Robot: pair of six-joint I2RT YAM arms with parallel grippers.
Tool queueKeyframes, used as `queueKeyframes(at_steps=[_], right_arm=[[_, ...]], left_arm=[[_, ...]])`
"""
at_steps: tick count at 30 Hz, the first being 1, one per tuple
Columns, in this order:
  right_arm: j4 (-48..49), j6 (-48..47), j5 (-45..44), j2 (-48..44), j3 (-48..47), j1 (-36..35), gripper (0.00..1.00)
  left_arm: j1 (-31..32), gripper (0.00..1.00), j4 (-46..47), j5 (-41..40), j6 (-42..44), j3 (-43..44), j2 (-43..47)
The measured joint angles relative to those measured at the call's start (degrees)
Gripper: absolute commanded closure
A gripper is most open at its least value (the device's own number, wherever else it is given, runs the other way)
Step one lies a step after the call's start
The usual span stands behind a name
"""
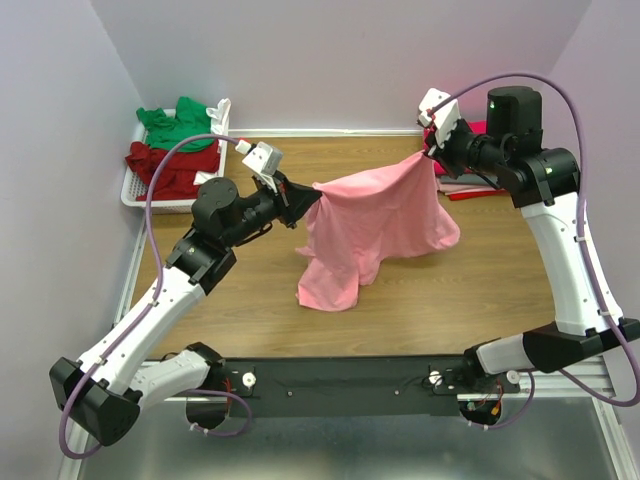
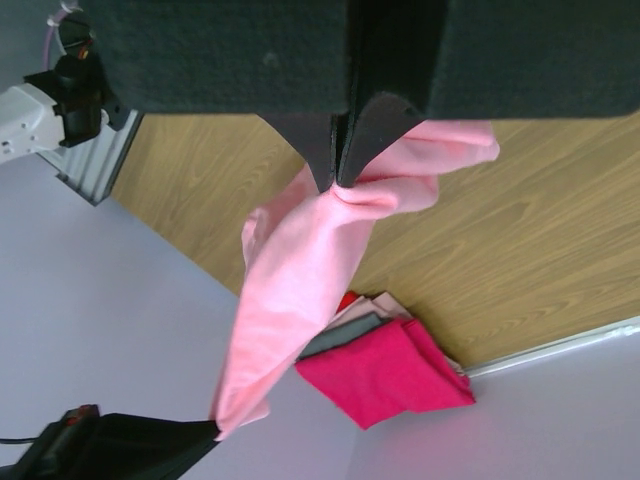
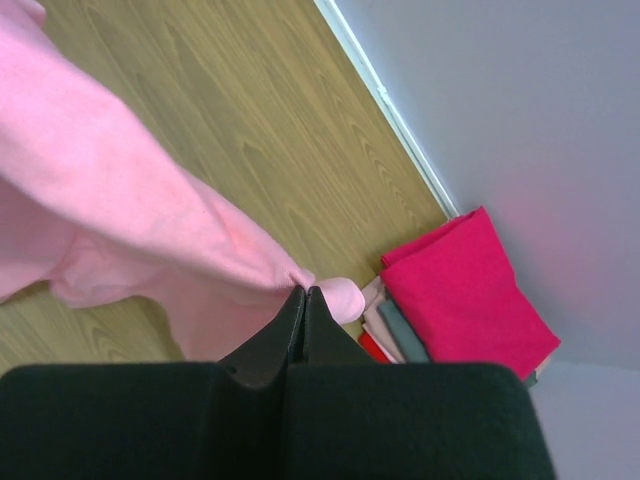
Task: Fold and stack the t-shirts
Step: Flatten the tshirt out
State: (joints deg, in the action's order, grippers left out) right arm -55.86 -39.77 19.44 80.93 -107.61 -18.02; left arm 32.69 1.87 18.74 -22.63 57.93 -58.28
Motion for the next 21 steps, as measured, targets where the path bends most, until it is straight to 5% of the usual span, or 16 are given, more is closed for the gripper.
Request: queueKeyframes(at_steps=[21], right_arm=[[3.4,1.2,-5.8,0.2,-0.3,0.8,1.0]], left_arm=[[-1.2,1.0,-1.4,-4.0,2.4,5.8,-3.8]])
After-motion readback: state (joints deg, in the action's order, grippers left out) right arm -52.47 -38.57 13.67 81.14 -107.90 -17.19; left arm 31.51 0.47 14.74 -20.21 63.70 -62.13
